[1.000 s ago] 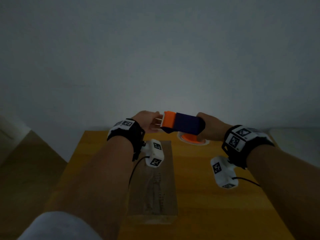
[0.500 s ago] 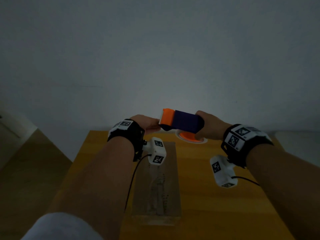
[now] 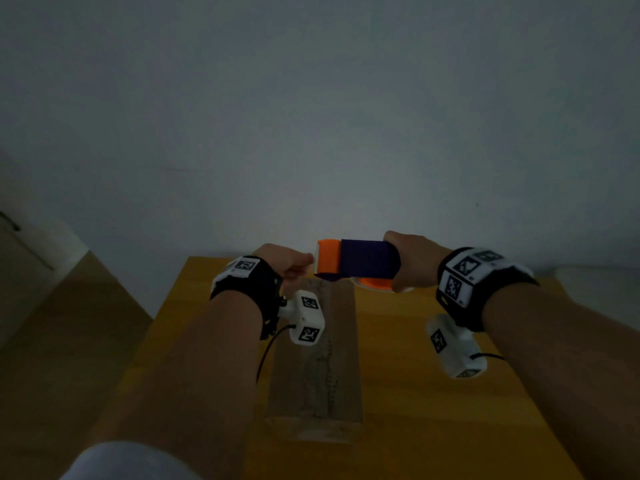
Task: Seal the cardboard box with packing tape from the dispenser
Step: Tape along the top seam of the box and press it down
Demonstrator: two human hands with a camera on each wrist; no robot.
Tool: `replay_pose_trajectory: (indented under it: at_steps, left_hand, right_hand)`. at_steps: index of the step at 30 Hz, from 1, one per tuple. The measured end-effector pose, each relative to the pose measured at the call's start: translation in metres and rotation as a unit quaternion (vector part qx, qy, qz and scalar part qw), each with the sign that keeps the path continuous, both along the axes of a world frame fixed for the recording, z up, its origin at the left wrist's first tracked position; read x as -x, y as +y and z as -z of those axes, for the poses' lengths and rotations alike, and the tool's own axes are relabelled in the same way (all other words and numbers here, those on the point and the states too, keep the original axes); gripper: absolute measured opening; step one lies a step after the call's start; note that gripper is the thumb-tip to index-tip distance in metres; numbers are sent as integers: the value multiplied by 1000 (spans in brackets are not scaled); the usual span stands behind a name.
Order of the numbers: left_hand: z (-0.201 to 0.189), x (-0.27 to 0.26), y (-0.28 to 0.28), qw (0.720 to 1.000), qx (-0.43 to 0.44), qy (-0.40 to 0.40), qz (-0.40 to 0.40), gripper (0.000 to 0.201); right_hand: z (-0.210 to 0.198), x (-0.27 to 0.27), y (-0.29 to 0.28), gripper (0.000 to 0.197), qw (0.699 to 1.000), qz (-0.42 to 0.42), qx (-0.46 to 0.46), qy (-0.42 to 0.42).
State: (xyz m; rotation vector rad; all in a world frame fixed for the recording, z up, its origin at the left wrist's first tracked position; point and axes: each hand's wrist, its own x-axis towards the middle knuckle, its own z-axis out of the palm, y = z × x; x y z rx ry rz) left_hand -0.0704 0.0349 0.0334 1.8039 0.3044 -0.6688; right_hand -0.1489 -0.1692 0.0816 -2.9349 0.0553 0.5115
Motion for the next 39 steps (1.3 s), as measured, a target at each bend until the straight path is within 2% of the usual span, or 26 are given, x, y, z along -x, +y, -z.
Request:
replay_pose_trajectory:
  at_steps: [4,8,11,13,16,18,25,27,28,30,34,37,39]
  left_hand:
    - [-3,4,3,999,26,2,-19,13]
    - [0,1,32,999,-20,-19,-35,12]
    - [3,1,45,998,-44,-42,-12,20]
    - [3,2,42,996,-72,-58,6,13]
    - [10,3,36,987,-135,-65,57,35]
    - [15,3,34,983,-152,-73,73,40]
    - [20,-3,28,985,-158,-45,61,19]
    - [24,-7,31,984,-169,-39,37,42]
    - [24,-7,31,985,-167,-39,33,38]
    - [24,-7,28,985,-164,-32,42,18]
    - [29,-10,24,983,-174,-47,33,26]
    - [31,-11,21,982,-178,-62,28,16]
    - [35,-15,21,982,-180,-57,27,19]
  right_hand:
    - [4,0,0,52,1000,-8,-5,-3]
    - [6,7,-25,48,999,1,34,14]
    - [4,9,-40,49,997,16,76,19]
    - [5,5,-37,53,994,16,110,19]
    - [13,1,-33,55,989,13,145,34]
    - [19,1,-33,56,987,17,152,43]
    - [26,-9,-33,56,991,56,123,4]
    - [27,-11,-33,56,992,55,109,-9]
    - [26,-11,-32,55,992,56,113,-10]
    - [26,-13,-31,53,989,58,137,-7]
    - [27,-18,-26,54,983,57,173,6]
    - [28,-20,-26,52,982,61,175,22]
    - [30,-20,-28,50,985,60,160,21]
